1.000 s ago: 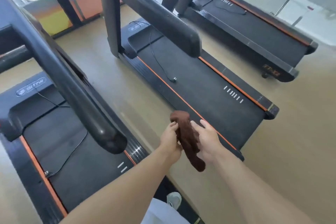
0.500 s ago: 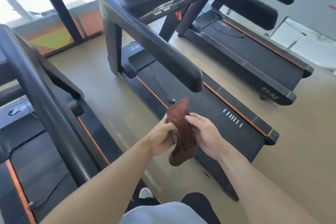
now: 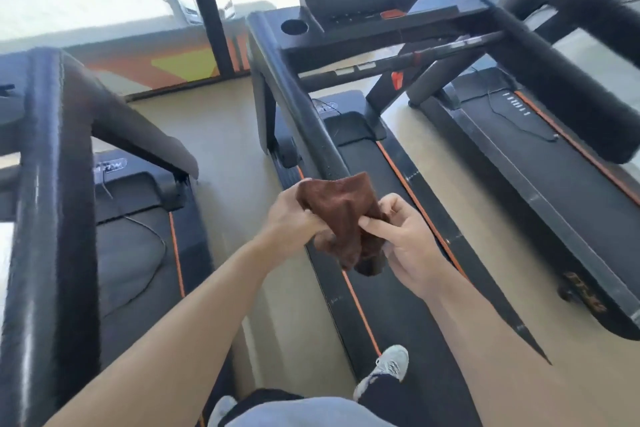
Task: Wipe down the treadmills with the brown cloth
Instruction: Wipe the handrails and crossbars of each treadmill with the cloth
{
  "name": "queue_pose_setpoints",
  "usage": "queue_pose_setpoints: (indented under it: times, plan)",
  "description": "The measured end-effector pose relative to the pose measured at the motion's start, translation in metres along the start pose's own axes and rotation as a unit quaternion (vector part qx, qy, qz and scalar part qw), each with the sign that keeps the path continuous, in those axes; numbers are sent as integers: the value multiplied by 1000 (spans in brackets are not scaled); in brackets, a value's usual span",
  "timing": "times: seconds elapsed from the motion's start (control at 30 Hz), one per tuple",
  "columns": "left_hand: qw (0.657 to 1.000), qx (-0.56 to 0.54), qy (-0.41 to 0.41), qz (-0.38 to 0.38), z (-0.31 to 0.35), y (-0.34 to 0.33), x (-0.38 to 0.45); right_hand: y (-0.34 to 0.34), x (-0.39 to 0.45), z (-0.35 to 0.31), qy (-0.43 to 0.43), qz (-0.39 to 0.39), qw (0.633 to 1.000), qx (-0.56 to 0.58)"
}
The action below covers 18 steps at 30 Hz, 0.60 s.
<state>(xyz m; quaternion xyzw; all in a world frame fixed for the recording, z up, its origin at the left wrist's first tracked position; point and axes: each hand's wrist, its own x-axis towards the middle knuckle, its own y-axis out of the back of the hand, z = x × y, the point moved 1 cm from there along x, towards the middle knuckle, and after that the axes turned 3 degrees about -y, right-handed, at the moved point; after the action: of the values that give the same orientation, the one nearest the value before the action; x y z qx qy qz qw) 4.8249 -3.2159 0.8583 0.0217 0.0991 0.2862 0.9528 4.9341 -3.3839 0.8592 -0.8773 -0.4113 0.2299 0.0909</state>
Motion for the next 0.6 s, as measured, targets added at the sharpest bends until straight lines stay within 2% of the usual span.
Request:
queue_pose_setpoints:
  times: [0.13,0.23,0.3,0.4,0.47,0.5,0.53,0.57,0.6]
  plan:
    - [995,-3,11,101,15,-23,11,52,34,-47,-69,-94,988,-100]
    - [992,39,42,113,34,-26,12,69,58,-82,-105,-213,925,-298]
    - [990,79,78,87,53,-22,11,73,70,-105,-135,-260,893,-341]
    - [978,130,111,118,75,-12,24,66,89,-148,-159,-273,896,-312]
    - [964,164,128,168,78,-7,45,60,116,-164,-84,-226,893,-379]
    - [948,203,152,195,73,-7,59,61,135,-163,-31,-187,867,-461]
    - [924,262,176,215,62,-6,73,64,153,-157,14,-157,810,-565]
    - [899,310,205,231,51,-10,85,67,168,-149,29,-151,742,-653]
    - [884,325,233,242,37,-20,96,74,181,-139,17,-156,694,-703]
